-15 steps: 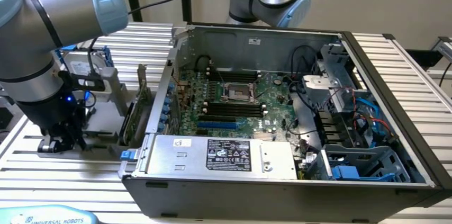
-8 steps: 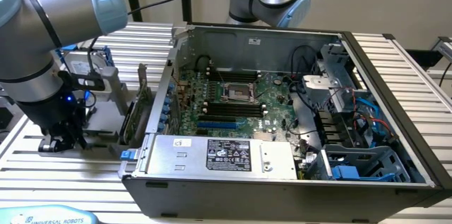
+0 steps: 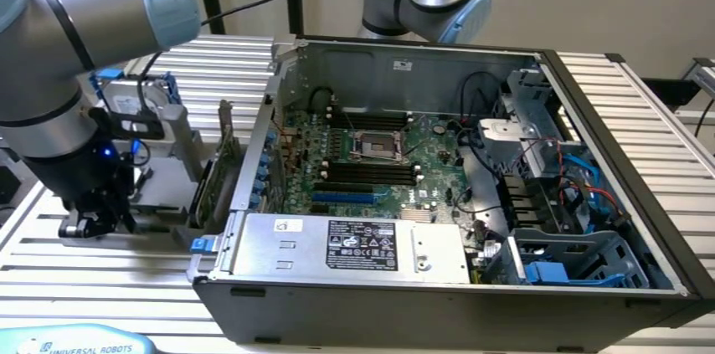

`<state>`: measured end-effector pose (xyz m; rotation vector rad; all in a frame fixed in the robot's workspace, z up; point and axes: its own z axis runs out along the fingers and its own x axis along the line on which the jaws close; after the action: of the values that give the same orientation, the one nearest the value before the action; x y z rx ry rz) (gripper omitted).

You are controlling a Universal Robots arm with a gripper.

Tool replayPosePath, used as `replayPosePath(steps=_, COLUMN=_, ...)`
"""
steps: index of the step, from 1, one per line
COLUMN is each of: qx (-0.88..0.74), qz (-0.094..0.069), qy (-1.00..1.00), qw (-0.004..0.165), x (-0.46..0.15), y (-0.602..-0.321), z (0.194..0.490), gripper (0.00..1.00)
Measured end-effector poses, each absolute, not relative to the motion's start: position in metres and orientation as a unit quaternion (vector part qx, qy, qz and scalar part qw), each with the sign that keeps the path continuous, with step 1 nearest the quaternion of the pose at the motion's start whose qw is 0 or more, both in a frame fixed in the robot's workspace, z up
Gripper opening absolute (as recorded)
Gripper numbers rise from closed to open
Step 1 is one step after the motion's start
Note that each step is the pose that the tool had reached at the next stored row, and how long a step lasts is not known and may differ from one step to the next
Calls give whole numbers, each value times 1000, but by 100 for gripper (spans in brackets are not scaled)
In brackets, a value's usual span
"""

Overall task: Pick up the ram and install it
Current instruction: 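Pick up the ram and move it above insertion slot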

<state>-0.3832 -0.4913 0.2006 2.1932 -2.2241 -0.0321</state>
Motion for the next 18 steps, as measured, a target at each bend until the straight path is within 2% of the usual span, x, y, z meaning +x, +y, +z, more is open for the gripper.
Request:
replayPosePath(steps=8, qx=702, qz=-11, qy=-712, qw=8, x=-383, y=-491, z=219, gripper=14)
replayPosePath(steps=18, qx=702, qz=-13, qy=-712, qw=6, x=-383, y=-491, z=259, gripper=14)
